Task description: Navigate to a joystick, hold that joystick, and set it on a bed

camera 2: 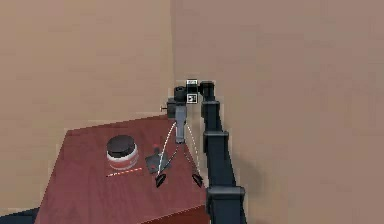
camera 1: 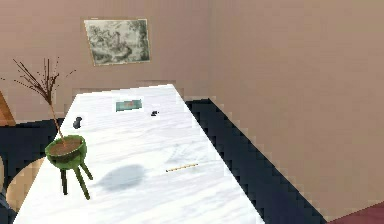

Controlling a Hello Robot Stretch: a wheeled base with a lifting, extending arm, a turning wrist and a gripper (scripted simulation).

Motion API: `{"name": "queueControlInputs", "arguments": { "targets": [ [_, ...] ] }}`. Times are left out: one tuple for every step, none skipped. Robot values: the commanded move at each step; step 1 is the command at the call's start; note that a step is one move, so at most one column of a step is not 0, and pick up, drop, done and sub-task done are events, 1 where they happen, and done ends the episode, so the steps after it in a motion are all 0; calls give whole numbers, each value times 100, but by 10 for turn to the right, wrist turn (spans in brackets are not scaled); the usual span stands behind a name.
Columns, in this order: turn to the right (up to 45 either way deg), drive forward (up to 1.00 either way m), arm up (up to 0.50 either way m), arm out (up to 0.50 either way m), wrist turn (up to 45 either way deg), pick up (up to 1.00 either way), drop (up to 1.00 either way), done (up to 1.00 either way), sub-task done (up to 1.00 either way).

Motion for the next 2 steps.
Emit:
{"name": "queueControlInputs", "arguments": {
  "targets": [
    [0, 0, 0, 0, 450, 0, 0, 0, 0],
    [0, 0, 0, 0, 450, 0, 0, 0, 0]
  ]
}}
